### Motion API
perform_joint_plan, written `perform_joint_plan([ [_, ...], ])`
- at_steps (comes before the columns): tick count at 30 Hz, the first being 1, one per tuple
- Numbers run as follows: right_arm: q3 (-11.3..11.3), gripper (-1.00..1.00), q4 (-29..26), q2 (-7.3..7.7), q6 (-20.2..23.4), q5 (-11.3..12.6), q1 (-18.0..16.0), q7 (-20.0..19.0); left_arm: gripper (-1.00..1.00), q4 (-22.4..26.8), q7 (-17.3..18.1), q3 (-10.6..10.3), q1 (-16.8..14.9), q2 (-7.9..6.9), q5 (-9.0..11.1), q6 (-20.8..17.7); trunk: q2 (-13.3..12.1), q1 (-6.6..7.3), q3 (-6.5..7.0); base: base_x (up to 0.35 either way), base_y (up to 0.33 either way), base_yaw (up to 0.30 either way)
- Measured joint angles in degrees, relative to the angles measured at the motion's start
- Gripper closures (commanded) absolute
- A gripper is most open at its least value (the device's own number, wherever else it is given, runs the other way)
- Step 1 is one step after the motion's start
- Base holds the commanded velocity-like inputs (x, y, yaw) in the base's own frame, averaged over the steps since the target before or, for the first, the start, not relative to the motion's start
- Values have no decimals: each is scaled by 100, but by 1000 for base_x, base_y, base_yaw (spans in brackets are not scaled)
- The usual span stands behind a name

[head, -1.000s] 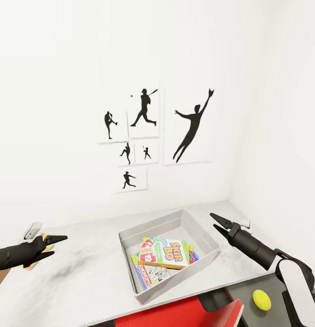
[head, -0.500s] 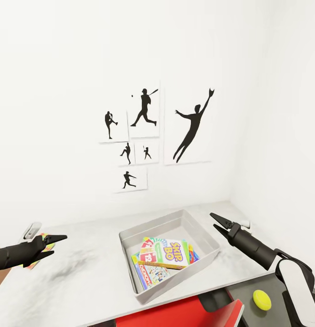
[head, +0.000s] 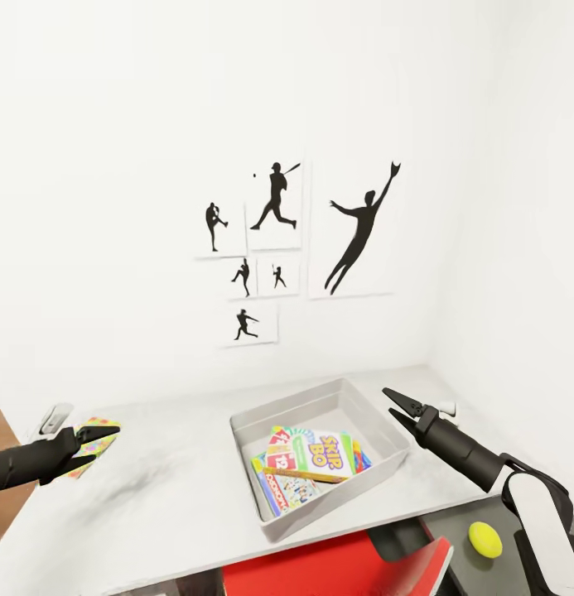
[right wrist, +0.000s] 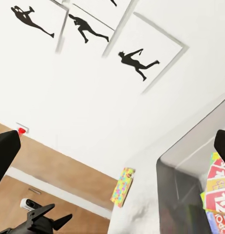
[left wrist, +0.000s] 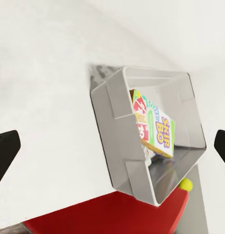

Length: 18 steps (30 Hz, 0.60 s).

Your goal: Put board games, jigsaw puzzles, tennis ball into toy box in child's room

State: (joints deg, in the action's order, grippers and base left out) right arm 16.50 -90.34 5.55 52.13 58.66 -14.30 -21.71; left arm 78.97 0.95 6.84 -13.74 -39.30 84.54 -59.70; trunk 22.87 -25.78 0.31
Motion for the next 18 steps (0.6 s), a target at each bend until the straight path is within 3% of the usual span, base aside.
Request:
perform_joint_plan([
  [11,-10,-100,4,0,3,-2,0,3,-100,0,0,8,0,0,-1,-3,0,0,-1,-196,208,264],
  [18,-55,-100,1,-3,-2,-2,0,7,-100,1,0,15,1,0,-9,-1,0,2,-11,-65,222,280],
])
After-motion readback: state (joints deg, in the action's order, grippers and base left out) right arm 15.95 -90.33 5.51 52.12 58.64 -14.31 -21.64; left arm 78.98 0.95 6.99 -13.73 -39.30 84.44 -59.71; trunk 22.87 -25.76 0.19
